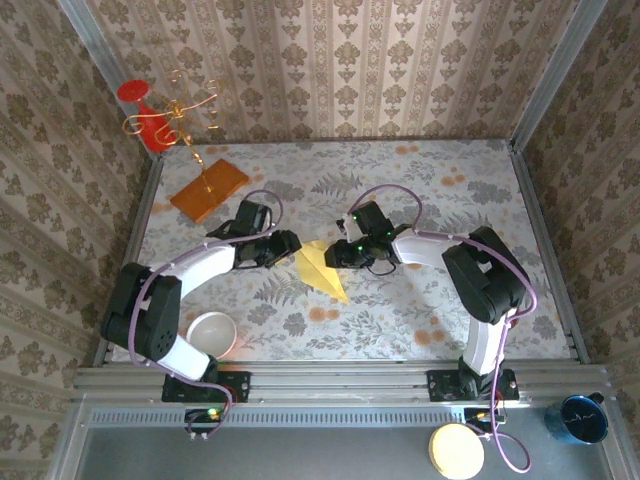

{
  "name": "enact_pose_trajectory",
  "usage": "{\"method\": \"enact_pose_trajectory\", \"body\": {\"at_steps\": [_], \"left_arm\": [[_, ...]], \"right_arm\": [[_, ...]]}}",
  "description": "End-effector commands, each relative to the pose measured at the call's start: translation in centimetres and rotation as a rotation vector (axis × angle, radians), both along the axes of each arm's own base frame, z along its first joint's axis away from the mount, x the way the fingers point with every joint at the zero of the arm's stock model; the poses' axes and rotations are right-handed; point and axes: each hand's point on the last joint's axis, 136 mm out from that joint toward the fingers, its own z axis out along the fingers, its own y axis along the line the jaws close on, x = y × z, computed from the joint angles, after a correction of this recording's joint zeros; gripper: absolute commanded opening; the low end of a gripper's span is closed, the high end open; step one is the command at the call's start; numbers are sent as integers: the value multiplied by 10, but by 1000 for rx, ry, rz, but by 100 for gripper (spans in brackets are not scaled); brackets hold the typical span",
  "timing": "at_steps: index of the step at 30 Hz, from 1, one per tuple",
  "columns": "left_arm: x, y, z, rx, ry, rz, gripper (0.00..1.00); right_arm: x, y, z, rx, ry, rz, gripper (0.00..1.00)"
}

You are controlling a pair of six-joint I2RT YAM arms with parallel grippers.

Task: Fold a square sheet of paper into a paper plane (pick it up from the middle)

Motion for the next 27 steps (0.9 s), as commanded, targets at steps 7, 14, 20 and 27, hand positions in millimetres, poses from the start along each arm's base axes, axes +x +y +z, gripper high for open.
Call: {"method": "enact_pose_trajectory", "body": {"at_steps": [7, 14, 20, 27], "left_arm": [[6, -1, 21, -119, -84, 33, 54], [5, -10, 71, -224, -269, -40, 57], [-6, -36, 110, -348, -391, -161, 67], [-21, -69, 135, -423, -485, -298, 66]], "right_arm": [[8, 16, 18, 77, -72, 93, 8], [18, 11, 87, 254, -206, 24, 5], [19, 6, 137, 431, -228, -34, 5], [16, 2, 170, 561, -224, -57, 6]]}}
